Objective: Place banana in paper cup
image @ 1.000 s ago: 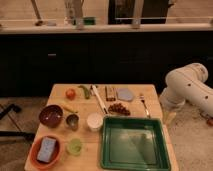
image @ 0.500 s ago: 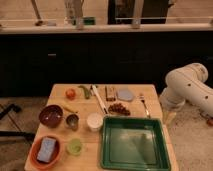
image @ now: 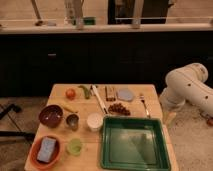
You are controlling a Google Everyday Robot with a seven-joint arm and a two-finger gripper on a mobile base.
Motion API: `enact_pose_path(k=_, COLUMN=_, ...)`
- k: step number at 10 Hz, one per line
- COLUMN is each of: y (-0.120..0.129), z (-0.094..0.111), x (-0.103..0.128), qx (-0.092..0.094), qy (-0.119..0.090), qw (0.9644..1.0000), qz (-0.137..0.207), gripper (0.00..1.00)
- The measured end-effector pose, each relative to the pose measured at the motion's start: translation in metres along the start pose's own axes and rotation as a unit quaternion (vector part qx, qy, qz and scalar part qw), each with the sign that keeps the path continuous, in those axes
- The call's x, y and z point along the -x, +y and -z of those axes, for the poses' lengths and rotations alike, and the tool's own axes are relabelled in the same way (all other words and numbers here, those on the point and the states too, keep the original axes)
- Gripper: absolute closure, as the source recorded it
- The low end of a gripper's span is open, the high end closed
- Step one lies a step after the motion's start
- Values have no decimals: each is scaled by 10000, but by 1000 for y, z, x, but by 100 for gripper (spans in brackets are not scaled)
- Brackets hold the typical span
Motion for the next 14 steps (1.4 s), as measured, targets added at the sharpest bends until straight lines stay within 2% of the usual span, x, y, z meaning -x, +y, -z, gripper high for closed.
enact_pose_path(k=5, y=-1, z=0, x=0, qx=-3, qy=-14, qw=10000, qz=-26, gripper=29)
enact_pose_path(k=6, y=-4, z=0, x=2, qx=-4, qy=-124, qw=9998, qz=-152, gripper=29)
enact_pose_path(k=8, y=-24, z=-1, x=26, qx=-10, qy=-614, qw=9962, qz=-614, gripper=29)
enact_pose_path(k=9, y=-32, z=-1, x=38, qx=10, qy=-829, qw=9934, qz=-788, gripper=29)
enact_pose_path(k=10, y=-38, z=-3, x=53, qx=65, qy=-1107, qw=9882, qz=-1052, gripper=29)
enact_pose_path(k=11, y=-39, z=-5, x=60, qx=107, qy=-1231, qw=9852, qz=-1187, gripper=29)
enact_pose_path(k=12, y=-41, z=-7, x=68, qx=165, qy=-1286, qw=9839, qz=-1232, gripper=29)
enact_pose_path(k=14, y=-42, z=-7, x=73, qx=184, qy=-1295, qw=9842, qz=-1192, gripper=29)
